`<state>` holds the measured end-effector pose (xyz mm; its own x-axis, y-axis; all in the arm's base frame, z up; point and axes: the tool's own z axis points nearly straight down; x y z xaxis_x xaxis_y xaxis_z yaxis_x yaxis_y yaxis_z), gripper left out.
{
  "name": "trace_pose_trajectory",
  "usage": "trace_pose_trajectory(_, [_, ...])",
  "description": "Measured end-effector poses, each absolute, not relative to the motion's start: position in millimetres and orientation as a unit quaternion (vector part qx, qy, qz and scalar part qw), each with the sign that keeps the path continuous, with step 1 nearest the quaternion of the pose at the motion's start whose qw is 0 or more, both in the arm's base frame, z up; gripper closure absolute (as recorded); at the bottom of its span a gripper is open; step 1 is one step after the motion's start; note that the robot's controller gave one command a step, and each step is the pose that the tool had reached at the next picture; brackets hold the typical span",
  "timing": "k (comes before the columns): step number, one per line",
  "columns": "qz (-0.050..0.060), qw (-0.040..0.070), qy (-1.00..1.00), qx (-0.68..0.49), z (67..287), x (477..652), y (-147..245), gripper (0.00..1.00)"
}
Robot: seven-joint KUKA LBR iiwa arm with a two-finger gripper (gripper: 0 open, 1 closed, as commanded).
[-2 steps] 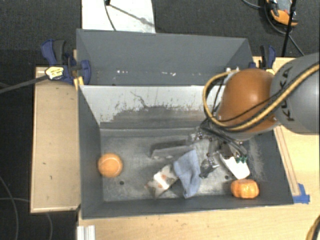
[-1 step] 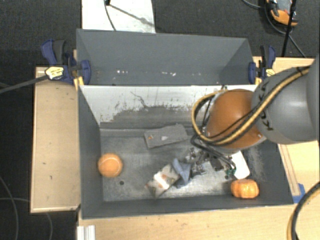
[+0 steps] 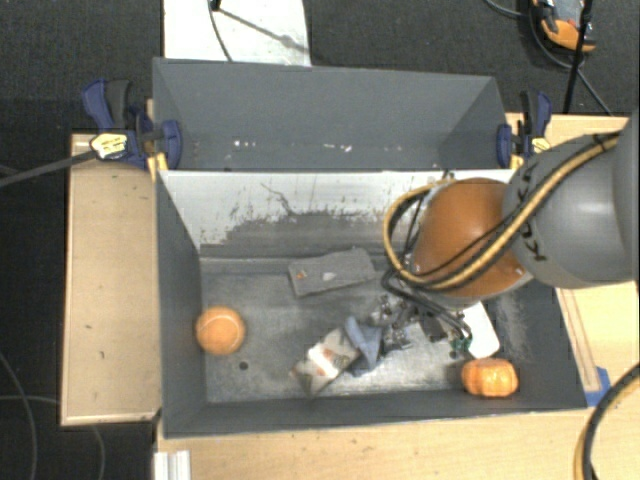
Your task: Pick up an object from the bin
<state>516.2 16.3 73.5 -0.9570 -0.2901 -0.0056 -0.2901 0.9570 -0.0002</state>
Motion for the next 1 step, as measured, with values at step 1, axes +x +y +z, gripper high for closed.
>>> trace_pose_trajectory(1, [0.000, 0.002, 0.984, -0.178, 208.4, 543.1, 26.8, 1.00])
